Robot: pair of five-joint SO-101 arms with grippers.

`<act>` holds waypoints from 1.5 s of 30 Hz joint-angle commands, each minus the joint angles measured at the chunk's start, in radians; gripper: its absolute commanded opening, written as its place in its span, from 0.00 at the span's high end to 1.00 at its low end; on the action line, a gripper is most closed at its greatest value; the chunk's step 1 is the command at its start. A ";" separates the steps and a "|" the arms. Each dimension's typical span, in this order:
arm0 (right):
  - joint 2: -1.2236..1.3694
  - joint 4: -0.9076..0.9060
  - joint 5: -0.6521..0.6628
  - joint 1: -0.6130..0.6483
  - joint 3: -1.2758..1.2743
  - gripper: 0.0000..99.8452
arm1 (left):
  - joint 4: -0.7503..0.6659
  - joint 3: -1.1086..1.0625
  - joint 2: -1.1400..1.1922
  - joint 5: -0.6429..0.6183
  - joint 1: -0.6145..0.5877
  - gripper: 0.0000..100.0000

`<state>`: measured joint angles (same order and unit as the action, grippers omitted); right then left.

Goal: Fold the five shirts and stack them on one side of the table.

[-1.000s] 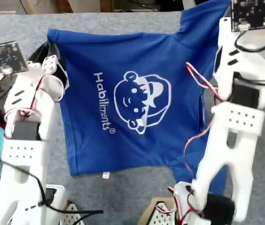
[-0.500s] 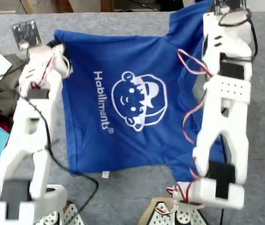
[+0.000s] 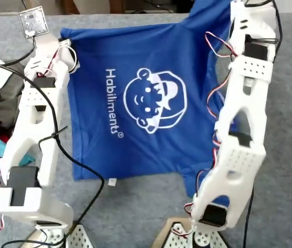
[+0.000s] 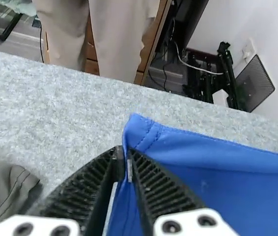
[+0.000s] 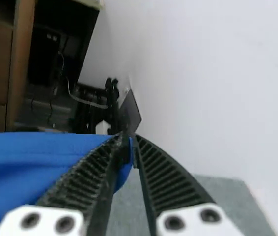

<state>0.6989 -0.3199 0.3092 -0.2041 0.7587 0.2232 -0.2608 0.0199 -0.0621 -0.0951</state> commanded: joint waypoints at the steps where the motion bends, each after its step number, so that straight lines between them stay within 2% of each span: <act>1: 0.124 -0.110 -0.002 -0.044 0.248 1.00 | 0.002 0.063 -0.010 0.011 -0.008 0.98; 9: 0.318 -0.483 0.005 -0.047 0.704 1.00 | 0.043 0.071 -0.018 0.011 0.034 0.98; 15: 0.326 -0.813 0.009 -0.048 0.915 1.00 | 0.321 0.135 -0.021 0.012 0.058 0.98; 21: 0.220 -1.174 0.161 -0.053 0.903 1.00 | 0.649 0.244 -0.065 0.012 0.057 0.98; 28: 0.153 -1.458 0.269 -0.056 0.903 1.00 | 0.862 0.213 -0.191 0.012 0.115 0.98; 32: 0.107 -1.468 0.278 -0.087 0.892 1.00 | 0.928 0.110 -0.277 0.012 0.150 0.98; 36: 0.025 -1.470 0.319 -0.143 0.846 1.00 | 0.910 -0.055 -0.375 0.014 0.150 0.98; 41: -0.117 -1.468 0.408 -0.185 0.590 1.00 | 0.804 -0.255 -0.479 0.014 0.146 0.98; 45: -0.242 -1.468 0.459 -0.186 0.341 1.00 | 0.783 -0.330 -0.513 0.009 0.146 0.98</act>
<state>0.6007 -1.7714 0.7327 -0.3728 1.2482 1.0319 -0.5616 -0.4419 -0.0545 0.0506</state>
